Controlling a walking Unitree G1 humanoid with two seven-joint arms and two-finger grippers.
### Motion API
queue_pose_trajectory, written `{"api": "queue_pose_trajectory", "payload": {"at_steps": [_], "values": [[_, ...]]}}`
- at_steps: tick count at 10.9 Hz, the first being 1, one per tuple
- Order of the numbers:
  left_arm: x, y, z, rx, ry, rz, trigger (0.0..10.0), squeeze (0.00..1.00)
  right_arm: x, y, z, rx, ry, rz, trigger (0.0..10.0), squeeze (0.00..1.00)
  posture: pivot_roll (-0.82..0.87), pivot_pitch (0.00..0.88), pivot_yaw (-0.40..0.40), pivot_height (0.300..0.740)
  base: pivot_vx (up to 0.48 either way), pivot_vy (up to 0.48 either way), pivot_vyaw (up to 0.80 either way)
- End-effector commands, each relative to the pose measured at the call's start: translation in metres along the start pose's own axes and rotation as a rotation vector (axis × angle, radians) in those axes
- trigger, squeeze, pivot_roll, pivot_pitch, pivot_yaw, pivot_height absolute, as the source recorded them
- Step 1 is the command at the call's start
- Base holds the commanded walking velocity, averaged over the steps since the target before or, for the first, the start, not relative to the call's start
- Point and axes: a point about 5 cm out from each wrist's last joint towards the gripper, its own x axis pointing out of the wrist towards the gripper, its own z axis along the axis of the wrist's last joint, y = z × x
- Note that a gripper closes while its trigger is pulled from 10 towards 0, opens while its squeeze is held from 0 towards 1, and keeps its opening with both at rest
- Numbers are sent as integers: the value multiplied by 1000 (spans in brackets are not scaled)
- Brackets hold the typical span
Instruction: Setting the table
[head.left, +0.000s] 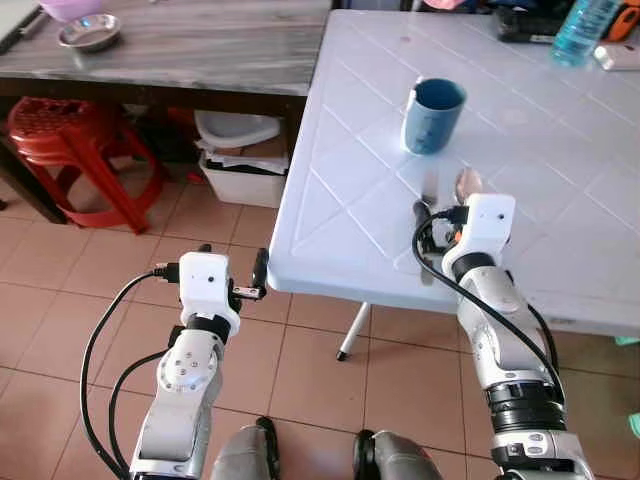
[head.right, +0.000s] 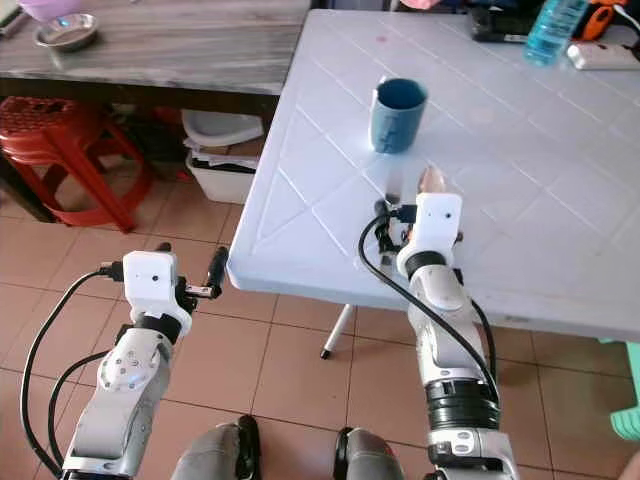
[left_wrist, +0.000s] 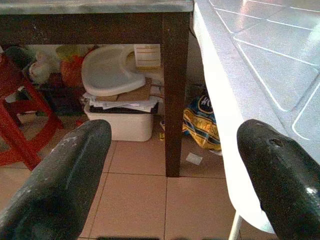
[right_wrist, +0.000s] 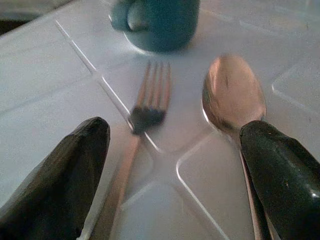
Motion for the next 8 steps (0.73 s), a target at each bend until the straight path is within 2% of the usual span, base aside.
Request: {"api": "queue_pose_trajectory", "payload": {"at_steps": [1,3,5,8], "values": [[-3,2,0,9,9,3,10000,0,2,0,-3,20,32,-4,10000,0,-13,222,23,740,0,0,0],[-4,2,-1,8,9,6,10000,0,8,4,9,21,19,20,10000,0,-13,217,17,740,0,0,0],[-3,1,-1,5,8,8,10000,0,8,7,17,30,15,26,10000,0,-16,211,9,740,0,0,0],[-1,-1,-1,-3,12,-8,10000,0,8,20,21,64,52,67,10000,0,-19,210,7,740,0,0,0]]}}
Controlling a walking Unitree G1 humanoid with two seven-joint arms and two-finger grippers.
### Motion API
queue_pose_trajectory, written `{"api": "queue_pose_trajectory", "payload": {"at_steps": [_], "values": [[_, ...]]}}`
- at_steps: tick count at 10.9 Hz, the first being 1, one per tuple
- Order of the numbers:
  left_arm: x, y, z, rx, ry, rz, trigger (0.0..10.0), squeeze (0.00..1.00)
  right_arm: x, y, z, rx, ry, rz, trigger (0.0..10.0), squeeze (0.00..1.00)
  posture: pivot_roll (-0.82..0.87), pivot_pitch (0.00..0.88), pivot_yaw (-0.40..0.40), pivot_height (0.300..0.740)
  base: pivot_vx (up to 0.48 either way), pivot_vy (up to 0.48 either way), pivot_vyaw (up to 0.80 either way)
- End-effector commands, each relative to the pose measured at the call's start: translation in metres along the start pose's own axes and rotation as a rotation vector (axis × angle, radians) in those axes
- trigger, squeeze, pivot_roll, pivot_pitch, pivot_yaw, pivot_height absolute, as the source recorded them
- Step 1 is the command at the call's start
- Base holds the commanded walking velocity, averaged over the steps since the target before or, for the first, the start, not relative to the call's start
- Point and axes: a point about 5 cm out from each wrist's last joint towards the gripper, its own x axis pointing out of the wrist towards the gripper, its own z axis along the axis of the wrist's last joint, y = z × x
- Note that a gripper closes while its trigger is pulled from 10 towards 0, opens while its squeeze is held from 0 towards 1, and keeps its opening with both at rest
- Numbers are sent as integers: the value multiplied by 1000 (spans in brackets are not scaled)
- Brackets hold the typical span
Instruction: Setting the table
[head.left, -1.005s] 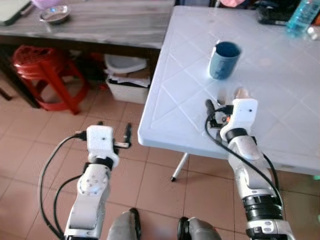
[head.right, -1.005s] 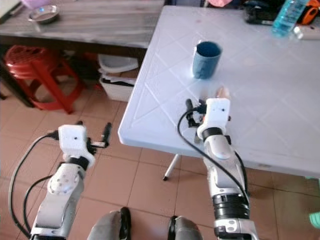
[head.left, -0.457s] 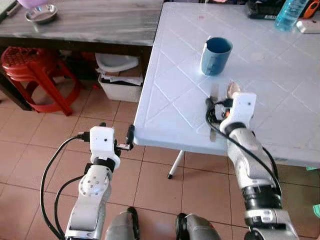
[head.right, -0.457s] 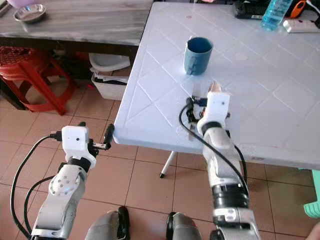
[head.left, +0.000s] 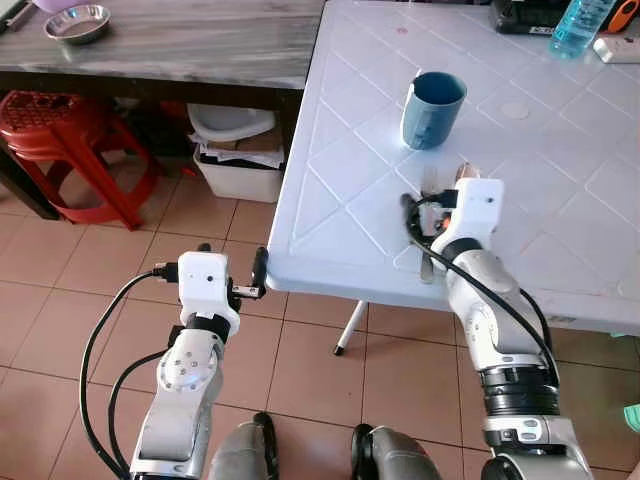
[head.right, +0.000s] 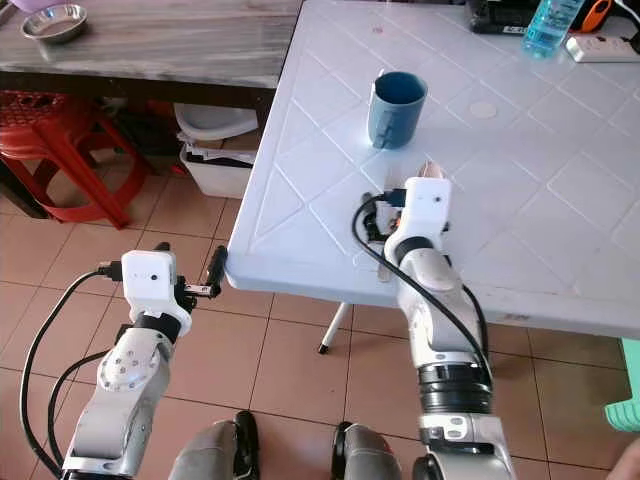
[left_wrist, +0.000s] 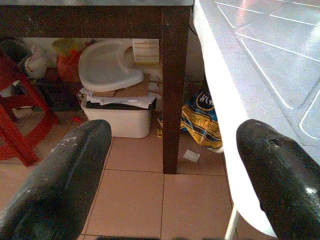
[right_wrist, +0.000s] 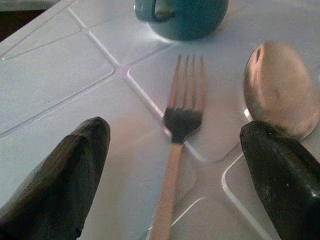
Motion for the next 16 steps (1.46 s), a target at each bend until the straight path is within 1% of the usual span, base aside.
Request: {"api": "queue_pose_trajectory", "payload": {"at_steps": [1,2,3,4,6,8,10,11,12,13,14,16], "values": [[-1,0,-4,2,22,-11,10000,0,-4,9,2,12,14,24,10000,0,-21,225,6,740,0,0,0],[-1,0,-4,1,23,-13,10000,0,-6,9,0,18,22,22,10000,0,-21,216,5,740,0,0,0],[-1,0,-4,-1,26,-19,10000,0,-9,6,-7,31,51,8,0,0,-21,215,7,740,0,0,0],[-1,-2,-4,-4,29,-29,10000,0,-7,4,-10,48,71,9,0,0,-22,217,10,740,0,0,0],[0,-2,-5,-7,35,-39,10000,0,-8,2,-18,22,148,23,0,0,-23,214,9,740,0,0,0],[1,-3,-6,-9,41,-47,10000,0,-8,-1,-24,18,192,27,0,0,-22,215,9,740,0,0,0],[-1,-7,-11,-22,79,-103,10000,0,-8,-4,-35,-20,281,46,0,0,-22,216,10,740,0,0,0],[-2,-8,-12,-30,81,-130,10000,0,-8,-8,-39,-45,313,43,0,0,-22,213,11,740,0,0,0],[-4,-9,-12,-40,88,-159,10000,0,-8,-13,-40,-46,321,36,0,0,-21,213,11,740,0,0,0],[-6,-11,-14,-53,98,-198,10000,0,-8,-14,-42,-47,326,35,0,0,-20,215,13,740,0,0,0],[-8,-15,-13,-51,91,-266,10000,0,-9,-15,-44,-50,336,35,0,0,-20,214,12,740,0,0,0],[-10,-18,-10,-77,77,-318,10000,0,-11,-16,-47,-58,346,38,0,0,-21,213,12,740,0,0,0]]}}
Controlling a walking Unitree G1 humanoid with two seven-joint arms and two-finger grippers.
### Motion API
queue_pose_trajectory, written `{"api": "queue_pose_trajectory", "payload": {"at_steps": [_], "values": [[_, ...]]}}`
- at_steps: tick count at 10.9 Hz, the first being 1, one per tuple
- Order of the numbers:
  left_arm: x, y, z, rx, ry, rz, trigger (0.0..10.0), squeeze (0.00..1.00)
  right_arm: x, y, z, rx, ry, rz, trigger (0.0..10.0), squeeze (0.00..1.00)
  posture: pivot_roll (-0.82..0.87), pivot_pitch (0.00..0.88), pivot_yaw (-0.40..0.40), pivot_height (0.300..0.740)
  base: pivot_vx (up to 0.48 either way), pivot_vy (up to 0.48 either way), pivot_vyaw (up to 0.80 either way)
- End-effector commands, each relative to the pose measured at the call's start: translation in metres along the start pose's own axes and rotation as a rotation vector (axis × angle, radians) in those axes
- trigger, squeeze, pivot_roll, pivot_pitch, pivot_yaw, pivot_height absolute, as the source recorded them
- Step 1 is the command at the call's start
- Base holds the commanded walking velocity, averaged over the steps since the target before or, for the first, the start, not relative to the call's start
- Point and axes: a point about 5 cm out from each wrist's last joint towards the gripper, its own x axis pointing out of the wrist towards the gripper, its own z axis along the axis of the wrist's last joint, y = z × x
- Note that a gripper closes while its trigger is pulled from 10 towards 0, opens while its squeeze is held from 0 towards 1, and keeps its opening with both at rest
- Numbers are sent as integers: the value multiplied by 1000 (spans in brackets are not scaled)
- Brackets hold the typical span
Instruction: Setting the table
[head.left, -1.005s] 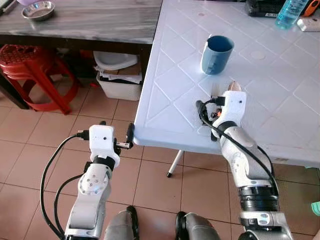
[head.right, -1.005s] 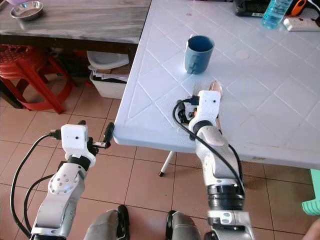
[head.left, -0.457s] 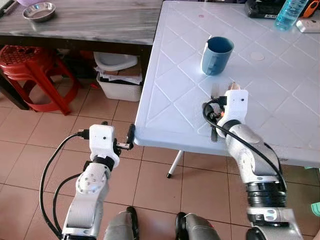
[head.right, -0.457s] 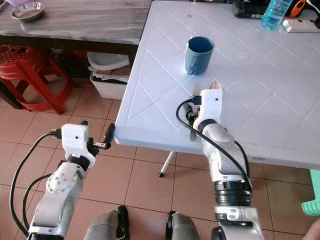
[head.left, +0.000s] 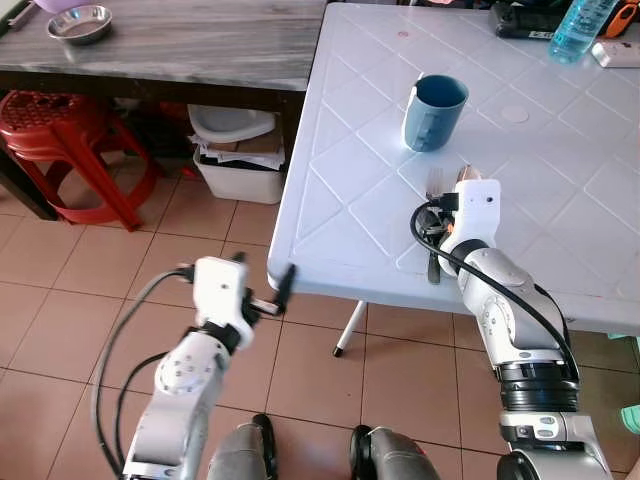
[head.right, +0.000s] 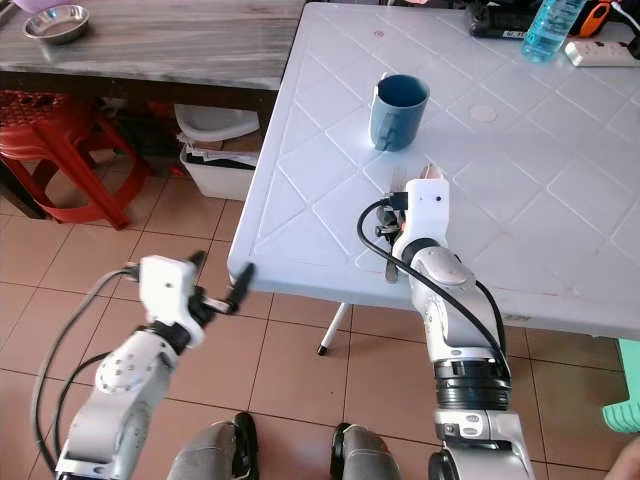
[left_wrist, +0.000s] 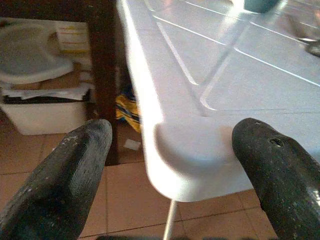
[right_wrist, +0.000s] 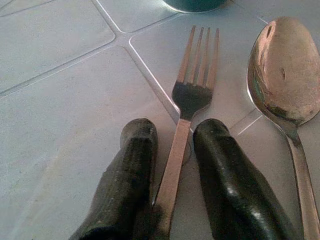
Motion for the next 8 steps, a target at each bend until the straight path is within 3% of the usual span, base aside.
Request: {"api": "queue_pose_trajectory", "payload": {"at_steps": [1,6,8], "values": [[-3,-2,-4,-9,22,-15,10000,0,-3,0,-45,16,201,2,0,0,-22,212,10,740,0,0,0],[-3,-4,0,-25,-5,-43,10000,0,-6,0,-52,18,223,-3,0,0,-27,208,8,740,0,0,0],[-1,4,-1,6,0,37,10000,0,-7,1,-49,81,188,-22,0,0,-31,218,7,740,0,0,0]]}}
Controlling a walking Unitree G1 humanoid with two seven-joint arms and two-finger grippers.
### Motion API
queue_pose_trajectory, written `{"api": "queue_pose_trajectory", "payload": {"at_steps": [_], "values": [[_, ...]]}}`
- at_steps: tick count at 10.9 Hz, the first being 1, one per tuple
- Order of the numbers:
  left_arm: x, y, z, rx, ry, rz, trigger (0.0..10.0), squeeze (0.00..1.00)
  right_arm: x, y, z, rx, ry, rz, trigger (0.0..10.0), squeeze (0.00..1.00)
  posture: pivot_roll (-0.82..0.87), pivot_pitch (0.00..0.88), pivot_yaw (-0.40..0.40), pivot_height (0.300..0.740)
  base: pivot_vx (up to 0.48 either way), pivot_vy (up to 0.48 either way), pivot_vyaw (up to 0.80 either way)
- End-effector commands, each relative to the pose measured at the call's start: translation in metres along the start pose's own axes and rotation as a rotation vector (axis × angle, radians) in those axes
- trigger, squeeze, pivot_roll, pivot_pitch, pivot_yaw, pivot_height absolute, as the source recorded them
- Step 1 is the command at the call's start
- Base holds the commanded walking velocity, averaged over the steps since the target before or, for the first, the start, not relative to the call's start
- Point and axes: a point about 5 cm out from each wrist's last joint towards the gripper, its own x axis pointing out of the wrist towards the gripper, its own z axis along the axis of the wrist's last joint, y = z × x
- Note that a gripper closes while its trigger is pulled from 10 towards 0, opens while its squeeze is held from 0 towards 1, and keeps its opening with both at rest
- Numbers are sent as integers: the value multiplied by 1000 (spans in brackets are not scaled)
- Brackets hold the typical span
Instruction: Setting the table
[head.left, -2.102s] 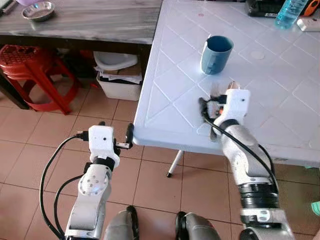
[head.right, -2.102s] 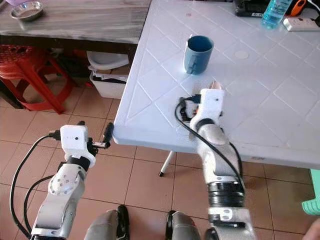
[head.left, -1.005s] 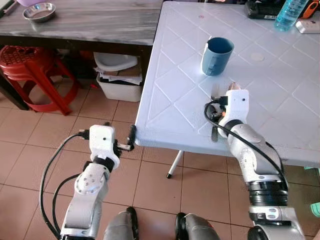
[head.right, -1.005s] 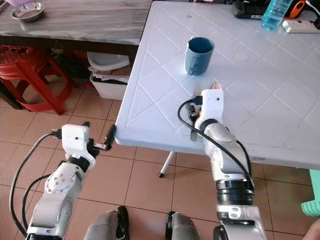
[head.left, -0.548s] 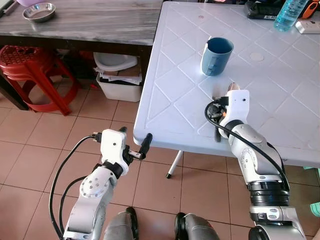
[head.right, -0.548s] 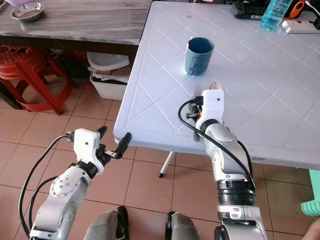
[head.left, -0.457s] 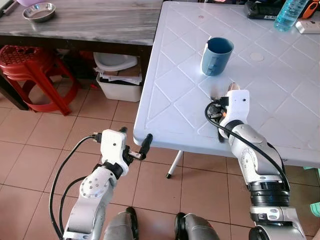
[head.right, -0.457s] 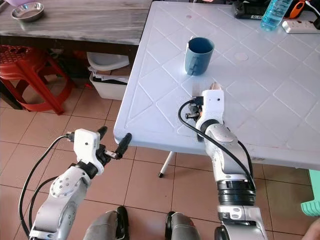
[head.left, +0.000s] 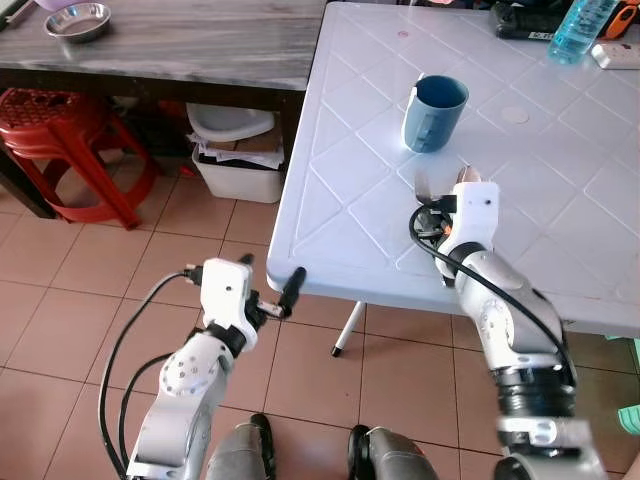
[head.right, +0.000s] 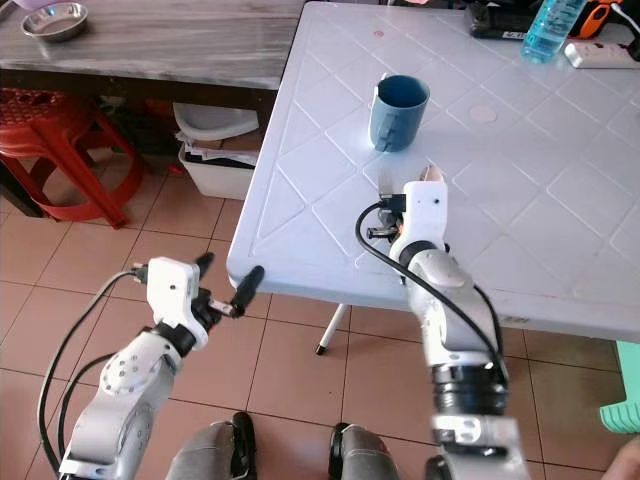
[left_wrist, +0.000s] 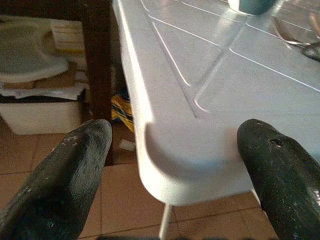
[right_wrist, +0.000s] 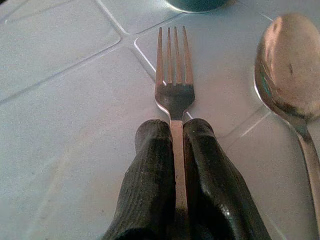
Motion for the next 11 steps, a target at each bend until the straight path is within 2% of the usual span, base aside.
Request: {"api": "queue_pose_trajectory", "payload": {"at_steps": [1,3,5,6,7,9,11], "values": [[-1,8,-2,2,8,58,10000,0,-4,-3,-34,69,138,-32,0,0,-35,227,10,740,0,0,0],[0,15,-2,-18,7,114,10000,0,-7,5,-23,140,60,-28,0,0,-38,221,9,740,0,452,0],[1,22,-1,9,-1,163,10000,0,-12,14,-25,135,26,-11,0,0,-37,218,5,740,0,480,0],[1,29,-1,57,1,243,10000,0,-15,18,-25,100,14,3,7843,0,-36,216,4,740,0,480,0],[1,32,1,79,-14,275,10000,0,-17,19,-22,46,-26,-6,10000,0,-37,212,2,740,0,480,0],[3,33,3,62,-30,290,10000,0,-18,19,-18,40,-61,4,10000,0,-40,212,1,740,0,452,0],[4,34,4,81,-45,303,10000,0,-20,15,-20,6,-84,-13,10000,0,-42,213,-1,740,302,371,0]]}}
